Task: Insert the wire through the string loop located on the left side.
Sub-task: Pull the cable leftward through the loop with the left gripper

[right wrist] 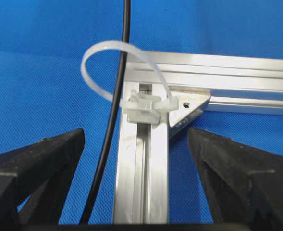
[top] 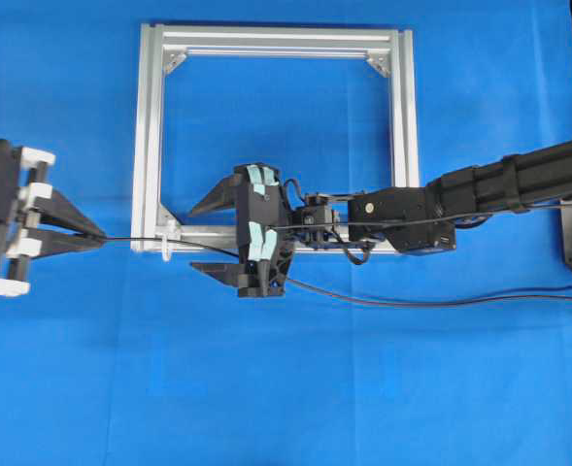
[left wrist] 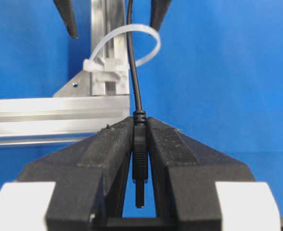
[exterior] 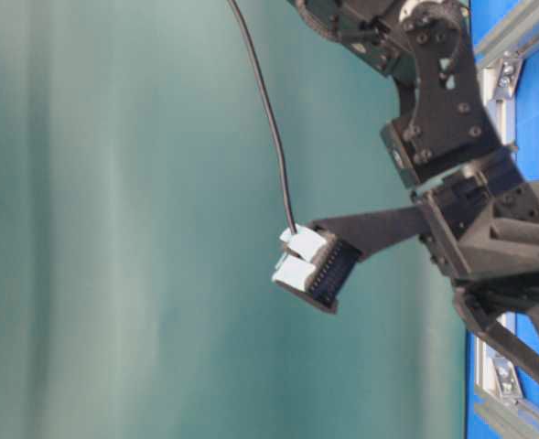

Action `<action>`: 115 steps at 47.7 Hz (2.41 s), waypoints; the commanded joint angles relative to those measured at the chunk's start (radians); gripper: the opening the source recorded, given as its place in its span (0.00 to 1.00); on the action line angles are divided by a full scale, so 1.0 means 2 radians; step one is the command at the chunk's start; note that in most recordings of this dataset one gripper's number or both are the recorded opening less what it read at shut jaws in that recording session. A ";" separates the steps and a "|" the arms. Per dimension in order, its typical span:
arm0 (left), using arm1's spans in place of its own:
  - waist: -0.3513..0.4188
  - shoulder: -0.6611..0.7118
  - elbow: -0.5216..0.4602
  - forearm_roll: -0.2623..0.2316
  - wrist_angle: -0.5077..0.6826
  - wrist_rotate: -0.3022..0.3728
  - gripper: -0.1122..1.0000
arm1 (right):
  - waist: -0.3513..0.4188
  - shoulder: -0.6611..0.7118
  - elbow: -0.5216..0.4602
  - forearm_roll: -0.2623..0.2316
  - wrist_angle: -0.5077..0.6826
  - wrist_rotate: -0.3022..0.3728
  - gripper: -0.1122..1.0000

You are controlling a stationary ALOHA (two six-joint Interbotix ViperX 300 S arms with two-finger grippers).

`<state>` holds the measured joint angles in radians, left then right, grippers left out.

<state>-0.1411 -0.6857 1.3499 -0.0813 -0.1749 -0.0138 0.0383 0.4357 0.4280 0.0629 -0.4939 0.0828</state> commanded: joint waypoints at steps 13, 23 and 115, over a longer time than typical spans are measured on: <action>-0.001 -0.211 0.004 0.002 0.114 -0.001 0.17 | -0.001 -0.033 0.005 0.000 -0.003 -0.001 0.96; -0.001 -0.262 0.000 0.002 0.152 0.000 0.17 | -0.001 -0.033 0.005 -0.001 -0.004 -0.002 0.96; 0.005 -0.258 0.002 0.002 0.145 0.005 0.80 | -0.005 -0.133 0.006 -0.001 0.058 -0.003 0.96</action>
<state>-0.1335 -1.2057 1.3760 -0.0813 0.1273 -0.0061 0.0307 0.2255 0.4479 0.0614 -0.3927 0.0767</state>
